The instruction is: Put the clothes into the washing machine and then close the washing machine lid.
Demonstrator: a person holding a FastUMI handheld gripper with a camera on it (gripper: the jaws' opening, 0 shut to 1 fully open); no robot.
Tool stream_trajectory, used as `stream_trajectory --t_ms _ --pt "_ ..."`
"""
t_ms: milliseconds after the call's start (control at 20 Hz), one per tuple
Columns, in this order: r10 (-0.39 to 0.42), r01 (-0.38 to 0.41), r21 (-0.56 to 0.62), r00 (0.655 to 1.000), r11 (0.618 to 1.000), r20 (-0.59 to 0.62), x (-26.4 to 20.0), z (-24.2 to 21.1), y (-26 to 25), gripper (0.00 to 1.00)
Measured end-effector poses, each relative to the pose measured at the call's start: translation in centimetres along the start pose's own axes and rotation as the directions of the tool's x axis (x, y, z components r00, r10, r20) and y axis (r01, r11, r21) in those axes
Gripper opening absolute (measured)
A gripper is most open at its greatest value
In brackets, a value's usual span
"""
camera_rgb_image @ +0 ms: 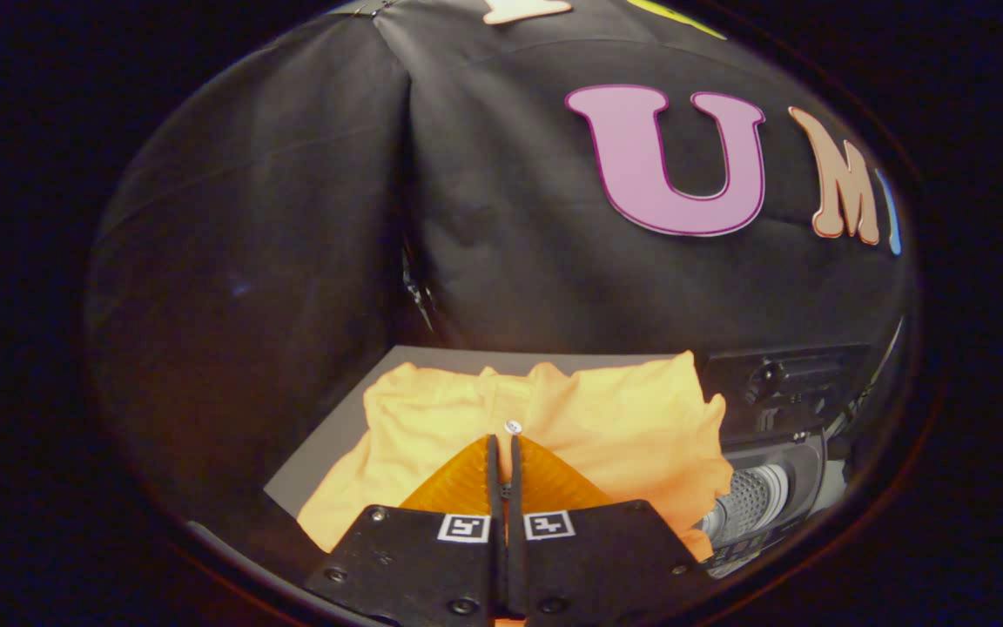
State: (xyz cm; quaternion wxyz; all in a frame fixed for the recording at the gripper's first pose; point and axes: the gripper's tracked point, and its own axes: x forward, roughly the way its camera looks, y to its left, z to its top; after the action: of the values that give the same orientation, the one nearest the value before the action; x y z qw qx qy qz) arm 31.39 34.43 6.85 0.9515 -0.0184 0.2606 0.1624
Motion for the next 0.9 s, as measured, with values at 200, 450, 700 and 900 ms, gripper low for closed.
stream_trajectory --t_ms 200,450,700,900 --pt "0.005 -0.009 0.054 0.996 0.998 0.086 -3.0 4.3 -1.1 0.0" --pt "-0.019 0.0 0.095 0.981 0.995 0.195 -5.6 8.8 -4.9 0.0" --pt "-0.087 0.059 0.108 0.959 0.992 0.271 -8.6 11.5 -10.6 0.0" --pt "-0.148 0.116 0.115 0.932 0.987 0.33 -10.8 12.7 -15.4 0.0"
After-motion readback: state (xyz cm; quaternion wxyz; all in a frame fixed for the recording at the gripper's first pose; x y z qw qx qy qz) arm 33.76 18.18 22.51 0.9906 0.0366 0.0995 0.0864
